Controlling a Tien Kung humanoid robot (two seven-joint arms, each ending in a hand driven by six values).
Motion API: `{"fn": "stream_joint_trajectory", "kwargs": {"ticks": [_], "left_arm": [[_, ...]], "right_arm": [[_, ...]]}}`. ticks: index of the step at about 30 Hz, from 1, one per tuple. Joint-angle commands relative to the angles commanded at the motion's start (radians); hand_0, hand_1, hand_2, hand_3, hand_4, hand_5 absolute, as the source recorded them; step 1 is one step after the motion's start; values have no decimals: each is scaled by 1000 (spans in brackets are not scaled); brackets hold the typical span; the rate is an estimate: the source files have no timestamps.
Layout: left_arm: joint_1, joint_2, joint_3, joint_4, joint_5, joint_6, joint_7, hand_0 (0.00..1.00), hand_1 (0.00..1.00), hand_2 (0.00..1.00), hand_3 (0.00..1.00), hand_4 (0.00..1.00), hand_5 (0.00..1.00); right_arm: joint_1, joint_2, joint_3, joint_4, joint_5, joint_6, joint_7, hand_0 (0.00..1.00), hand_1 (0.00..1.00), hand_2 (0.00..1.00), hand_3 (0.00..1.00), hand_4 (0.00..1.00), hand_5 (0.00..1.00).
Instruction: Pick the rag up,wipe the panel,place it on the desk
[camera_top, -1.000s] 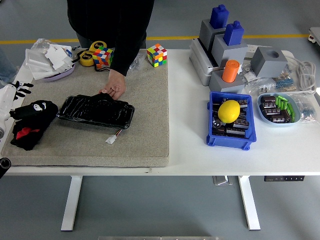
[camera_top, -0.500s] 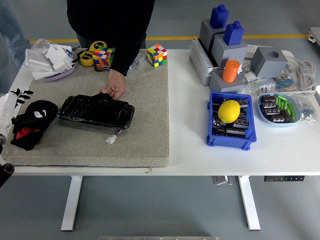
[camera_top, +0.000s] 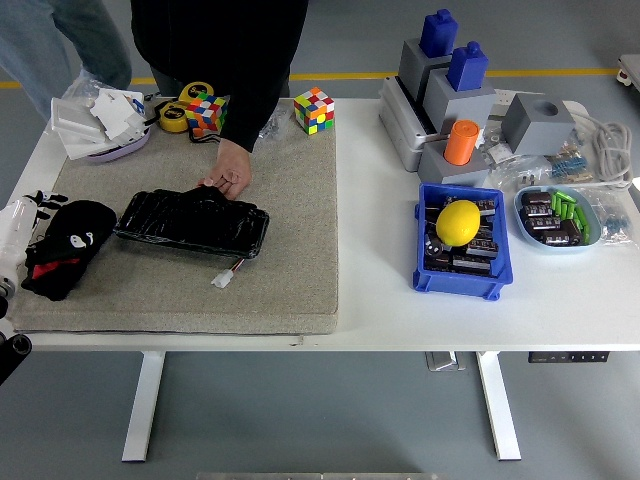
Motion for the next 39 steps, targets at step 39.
{"fn": "stream_joint_trajectory", "kwargs": {"ticks": [39], "left_arm": [[-21, -37, 31, 65, 7, 8, 32, 478, 609, 724, 710, 995, 279]], "right_arm": [[0, -6, 29, 13, -23, -6, 1, 724, 659, 679, 618, 998, 583]]}}
